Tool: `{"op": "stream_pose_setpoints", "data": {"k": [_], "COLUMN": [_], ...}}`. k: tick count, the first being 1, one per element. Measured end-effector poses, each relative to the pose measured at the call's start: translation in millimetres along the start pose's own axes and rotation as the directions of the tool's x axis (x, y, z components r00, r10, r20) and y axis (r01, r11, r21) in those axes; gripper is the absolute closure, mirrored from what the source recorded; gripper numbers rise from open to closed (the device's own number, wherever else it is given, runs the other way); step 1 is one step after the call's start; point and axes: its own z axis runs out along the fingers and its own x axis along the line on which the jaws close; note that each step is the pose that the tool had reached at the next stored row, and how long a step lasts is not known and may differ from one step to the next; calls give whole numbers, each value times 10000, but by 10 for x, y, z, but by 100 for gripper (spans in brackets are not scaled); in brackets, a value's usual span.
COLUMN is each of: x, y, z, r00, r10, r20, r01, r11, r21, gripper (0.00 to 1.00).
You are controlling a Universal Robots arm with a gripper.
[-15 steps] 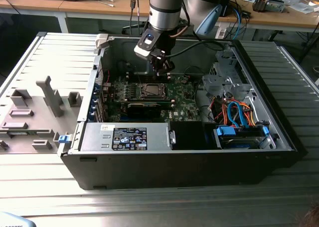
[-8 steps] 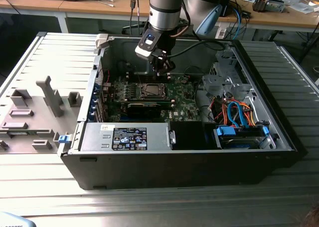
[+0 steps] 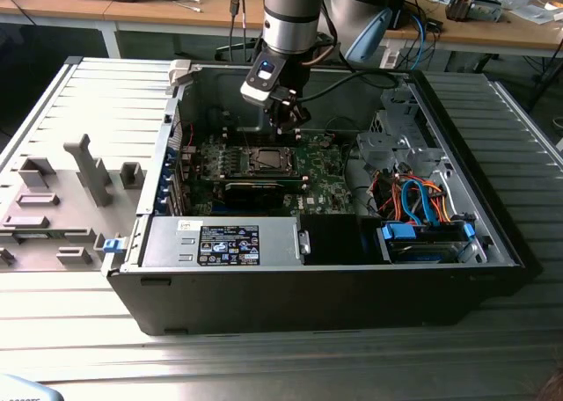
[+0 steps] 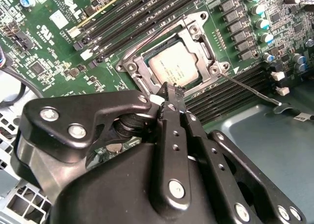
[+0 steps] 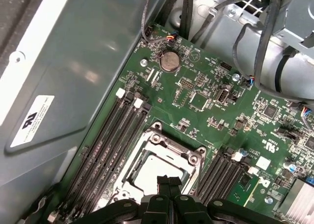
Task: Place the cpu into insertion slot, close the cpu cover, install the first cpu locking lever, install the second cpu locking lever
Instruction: 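Install the first cpu locking lever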
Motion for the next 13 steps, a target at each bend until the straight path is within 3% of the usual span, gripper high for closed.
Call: {"op": "stream_pose_setpoints", "data": {"k": [13], "x": [0], "y": [0], "z": [0], "r00": [9985], "r10": [-543], "r20": [15], "r01": [543], "r11": [9985], "r21": [-5], "gripper": [89]}}
